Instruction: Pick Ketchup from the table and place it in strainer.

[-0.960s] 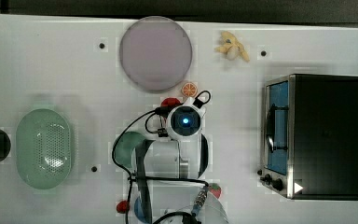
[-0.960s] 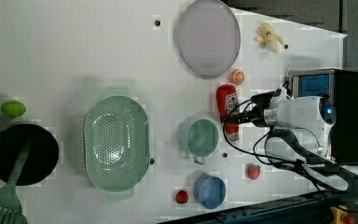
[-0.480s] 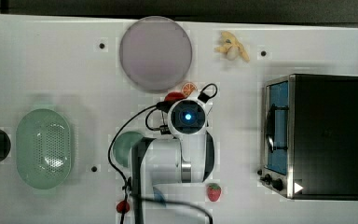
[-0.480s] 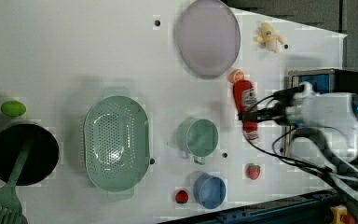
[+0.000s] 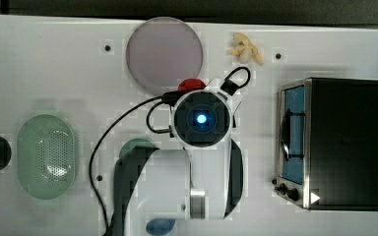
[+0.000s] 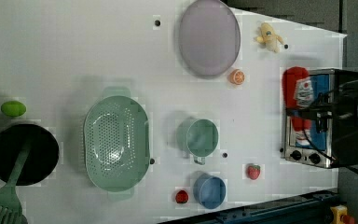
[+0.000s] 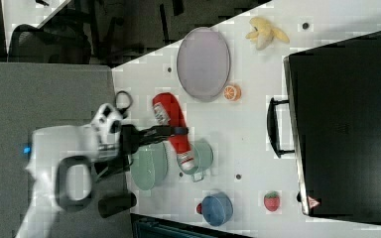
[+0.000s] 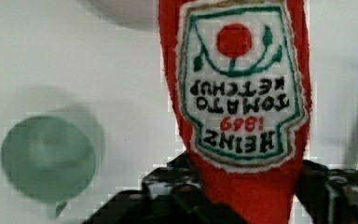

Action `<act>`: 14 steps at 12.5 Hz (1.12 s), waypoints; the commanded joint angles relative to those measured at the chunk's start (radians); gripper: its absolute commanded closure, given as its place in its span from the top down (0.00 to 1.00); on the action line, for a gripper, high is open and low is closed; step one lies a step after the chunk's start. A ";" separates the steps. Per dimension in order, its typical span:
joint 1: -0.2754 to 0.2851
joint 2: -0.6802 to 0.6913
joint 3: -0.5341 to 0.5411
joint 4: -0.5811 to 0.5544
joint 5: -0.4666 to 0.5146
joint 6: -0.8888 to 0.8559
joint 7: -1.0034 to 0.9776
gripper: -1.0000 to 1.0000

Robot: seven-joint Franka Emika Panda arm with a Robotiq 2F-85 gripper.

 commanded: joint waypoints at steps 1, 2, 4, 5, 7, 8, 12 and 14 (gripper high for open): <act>0.020 -0.016 0.042 0.058 0.026 -0.112 0.039 0.59; 0.027 -0.023 0.063 0.075 0.036 -0.131 0.086 0.59; 0.044 -0.022 0.117 0.095 0.065 -0.138 0.167 0.59; 0.053 -0.020 0.151 0.099 0.087 -0.137 0.239 0.59; 0.068 -0.004 0.227 0.108 0.103 -0.137 0.402 0.59; 0.076 0.011 0.269 0.111 0.103 -0.136 0.470 0.59; 0.090 0.104 0.419 0.131 0.103 -0.032 0.668 0.59; 0.095 0.167 0.480 0.135 0.103 0.077 0.685 0.59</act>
